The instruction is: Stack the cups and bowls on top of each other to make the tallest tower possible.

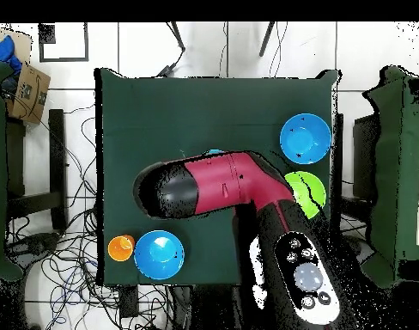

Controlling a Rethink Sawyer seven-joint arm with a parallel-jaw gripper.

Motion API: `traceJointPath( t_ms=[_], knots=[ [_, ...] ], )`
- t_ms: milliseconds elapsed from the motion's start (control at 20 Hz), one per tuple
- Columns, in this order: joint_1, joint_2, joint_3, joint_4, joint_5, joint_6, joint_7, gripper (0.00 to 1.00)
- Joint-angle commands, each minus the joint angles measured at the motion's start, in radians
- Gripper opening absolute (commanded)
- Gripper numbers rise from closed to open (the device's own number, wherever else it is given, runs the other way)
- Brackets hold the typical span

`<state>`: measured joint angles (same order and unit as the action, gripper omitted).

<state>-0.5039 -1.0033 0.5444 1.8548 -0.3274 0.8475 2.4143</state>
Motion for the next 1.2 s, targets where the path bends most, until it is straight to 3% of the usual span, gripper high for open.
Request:
traceJointPath(
  t_ms=[50, 250, 1200],
  knots=[
    [-0.021, 0.011, 0.079, 0.092, 0.002, -0.044, -0.189, 1.0],
    [-0.031, 0.017, 0.095, 0.069, 0.0, -0.006, -0.195, 1.0],
    [-0.073, 0.046, 0.138, 0.061, -0.039, -0.018, -0.188, 1.0]
  ],
)
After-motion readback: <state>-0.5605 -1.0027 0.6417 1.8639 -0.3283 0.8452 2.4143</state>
